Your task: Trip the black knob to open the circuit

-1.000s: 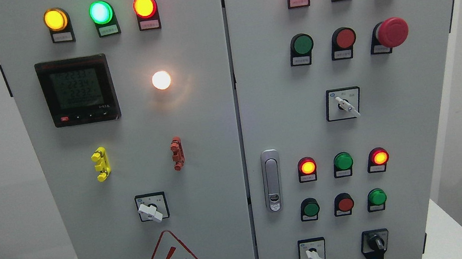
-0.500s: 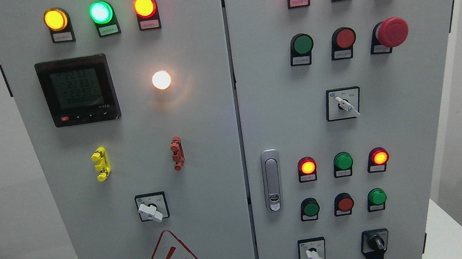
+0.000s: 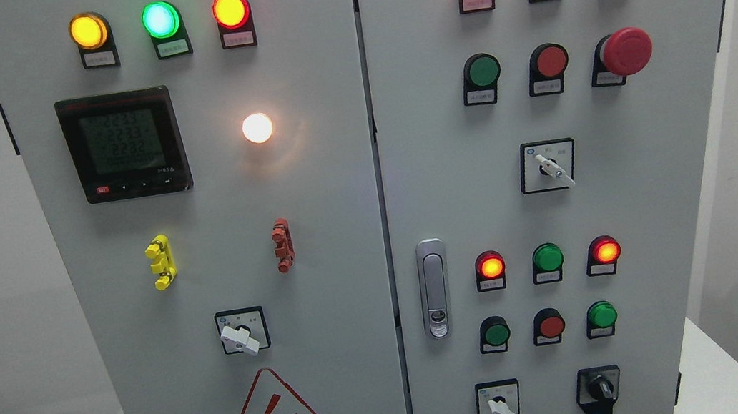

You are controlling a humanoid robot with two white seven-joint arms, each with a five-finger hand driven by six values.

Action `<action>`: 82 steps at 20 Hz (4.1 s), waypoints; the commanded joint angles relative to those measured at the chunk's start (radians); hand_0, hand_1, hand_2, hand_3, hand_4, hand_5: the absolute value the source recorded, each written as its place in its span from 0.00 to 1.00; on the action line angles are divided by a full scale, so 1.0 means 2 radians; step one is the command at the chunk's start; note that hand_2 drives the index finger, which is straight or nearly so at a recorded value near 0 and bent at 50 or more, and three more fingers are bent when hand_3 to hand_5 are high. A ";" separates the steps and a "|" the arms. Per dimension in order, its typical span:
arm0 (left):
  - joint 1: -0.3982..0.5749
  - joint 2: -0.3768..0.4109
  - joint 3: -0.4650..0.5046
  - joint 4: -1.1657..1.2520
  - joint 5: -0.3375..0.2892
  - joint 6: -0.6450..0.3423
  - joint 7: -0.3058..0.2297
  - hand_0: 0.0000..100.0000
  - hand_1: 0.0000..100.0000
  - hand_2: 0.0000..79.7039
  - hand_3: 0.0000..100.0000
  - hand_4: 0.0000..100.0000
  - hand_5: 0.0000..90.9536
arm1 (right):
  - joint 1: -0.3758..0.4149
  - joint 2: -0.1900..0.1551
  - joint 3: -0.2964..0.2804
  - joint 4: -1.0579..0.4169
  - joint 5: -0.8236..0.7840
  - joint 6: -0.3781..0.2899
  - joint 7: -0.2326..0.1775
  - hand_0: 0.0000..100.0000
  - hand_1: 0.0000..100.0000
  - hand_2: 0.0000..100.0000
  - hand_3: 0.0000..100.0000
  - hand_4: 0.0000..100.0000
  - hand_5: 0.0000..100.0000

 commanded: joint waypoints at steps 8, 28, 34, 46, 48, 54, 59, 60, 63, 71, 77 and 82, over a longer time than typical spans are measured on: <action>0.000 0.000 0.000 0.000 -0.012 0.001 0.000 0.12 0.39 0.00 0.00 0.00 0.00 | 0.041 -0.001 -0.001 -0.260 -0.001 -0.032 -0.026 0.00 0.08 0.00 0.00 0.00 0.00; 0.000 0.000 0.000 0.000 -0.012 0.001 0.000 0.12 0.39 0.00 0.00 0.00 0.00 | 0.085 -0.014 -0.035 -0.641 -0.041 0.060 -0.021 0.00 0.06 0.00 0.01 0.00 0.00; 0.000 0.000 0.000 0.000 -0.012 0.000 0.000 0.12 0.39 0.00 0.00 0.00 0.00 | 0.081 -0.021 -0.037 -0.710 -0.058 0.103 -0.018 0.00 0.06 0.00 0.17 0.05 0.00; 0.000 0.000 0.000 0.000 -0.012 0.000 0.000 0.12 0.39 0.00 0.00 0.00 0.00 | 0.066 -0.031 -0.041 -0.779 -0.059 0.159 -0.007 0.00 0.02 0.00 0.64 0.49 0.32; 0.000 0.000 0.000 0.000 -0.012 0.001 0.000 0.12 0.39 0.00 0.00 0.00 0.00 | 0.065 -0.031 -0.041 -0.781 -0.066 0.163 -0.007 0.00 0.01 0.00 0.71 0.53 0.37; 0.000 0.000 0.000 0.000 -0.012 0.001 0.000 0.12 0.39 0.00 0.00 0.00 0.00 | 0.051 -0.031 -0.047 -0.793 -0.070 0.179 -0.006 0.00 0.00 0.00 0.84 0.70 0.58; 0.000 0.000 0.000 0.000 -0.012 0.001 0.000 0.12 0.39 0.00 0.00 0.00 0.00 | 0.032 -0.031 -0.051 -0.797 -0.070 0.196 0.006 0.00 0.00 0.00 0.88 0.76 0.64; 0.000 0.000 0.000 0.000 -0.012 0.000 0.000 0.12 0.39 0.00 0.00 0.00 0.00 | 0.028 -0.031 -0.054 -0.797 -0.070 0.201 0.007 0.00 0.00 0.00 0.88 0.76 0.64; 0.000 0.000 0.000 0.000 -0.012 0.001 0.000 0.12 0.39 0.00 0.00 0.00 0.00 | 0.017 -0.031 -0.056 -0.797 -0.076 0.211 0.007 0.00 0.00 0.00 0.89 0.77 0.65; 0.000 0.000 0.000 0.000 -0.012 0.001 0.000 0.12 0.39 0.00 0.00 0.00 0.00 | -0.004 -0.034 -0.066 -0.796 -0.086 0.229 0.007 0.00 0.00 0.00 0.92 0.81 0.69; 0.000 0.000 0.000 0.000 -0.012 0.001 0.000 0.12 0.39 0.00 0.00 0.00 0.00 | -0.018 -0.035 -0.066 -0.796 -0.087 0.246 0.008 0.00 0.00 0.00 0.94 0.83 0.72; 0.000 0.000 0.000 0.000 -0.012 0.000 0.000 0.12 0.39 0.00 0.00 0.00 0.00 | -0.027 -0.035 -0.064 -0.794 -0.087 0.251 0.008 0.00 0.00 0.00 0.99 0.90 0.84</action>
